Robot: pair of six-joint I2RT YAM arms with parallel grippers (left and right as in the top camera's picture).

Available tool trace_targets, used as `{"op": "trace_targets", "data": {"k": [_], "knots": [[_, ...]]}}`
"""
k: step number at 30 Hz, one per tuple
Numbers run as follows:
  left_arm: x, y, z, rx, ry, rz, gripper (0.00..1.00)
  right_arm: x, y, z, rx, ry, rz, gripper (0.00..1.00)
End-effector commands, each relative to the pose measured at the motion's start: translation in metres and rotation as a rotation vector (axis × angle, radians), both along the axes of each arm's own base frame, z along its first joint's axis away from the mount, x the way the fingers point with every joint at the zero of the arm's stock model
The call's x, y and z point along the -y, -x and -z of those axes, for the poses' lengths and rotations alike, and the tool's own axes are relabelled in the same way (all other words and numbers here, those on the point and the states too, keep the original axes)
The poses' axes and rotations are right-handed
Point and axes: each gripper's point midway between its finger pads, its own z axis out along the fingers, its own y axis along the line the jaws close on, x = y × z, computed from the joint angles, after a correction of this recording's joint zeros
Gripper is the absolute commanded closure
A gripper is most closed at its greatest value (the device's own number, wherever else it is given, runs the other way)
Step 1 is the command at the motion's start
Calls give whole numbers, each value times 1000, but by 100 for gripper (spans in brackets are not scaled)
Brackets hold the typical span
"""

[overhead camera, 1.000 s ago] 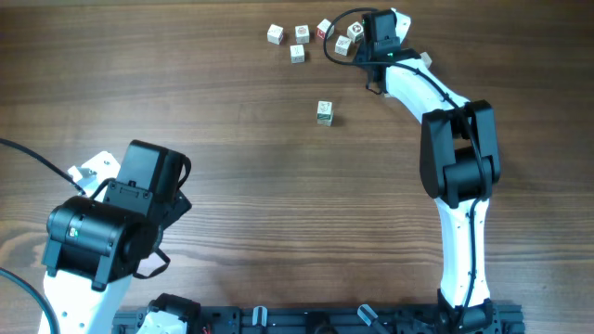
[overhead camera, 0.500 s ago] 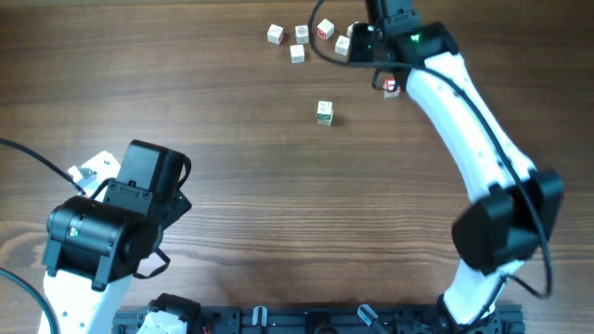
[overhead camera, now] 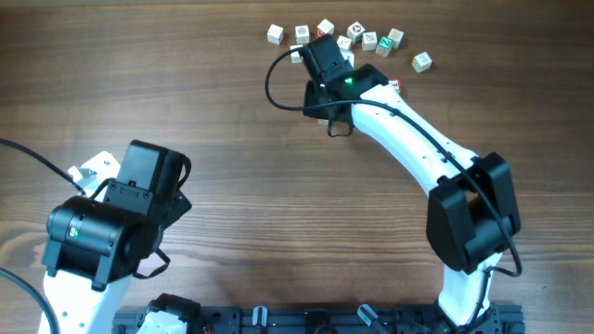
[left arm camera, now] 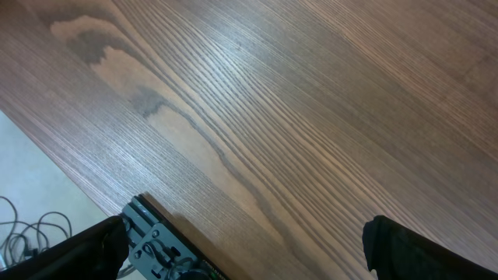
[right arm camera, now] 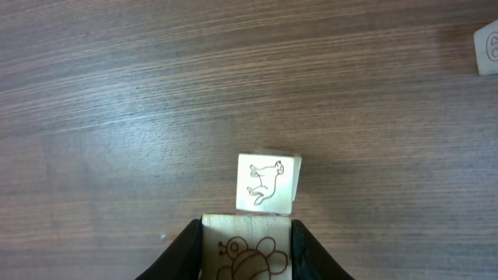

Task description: Form a tower

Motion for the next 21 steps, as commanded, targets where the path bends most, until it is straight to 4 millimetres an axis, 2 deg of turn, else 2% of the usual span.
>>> {"op": "trace_targets", "data": {"k": [1,6,10,18,21], "knots": [[-1,1,-1,11,6,-23,0,11,-10,10,26,58,58,74],[-1,1,-1,11,6,-23,0,6,-21,25,45,51,62,73],[-1,1,-1,11,6,-23,0,7,-26,25,68,60,72,73],[-1,1,-1,11,6,-23,0,10,-20,30,42,79,68,73],[-1,1,-1,11,6,-23,0,12,-19,35,38,86,70,70]]}}
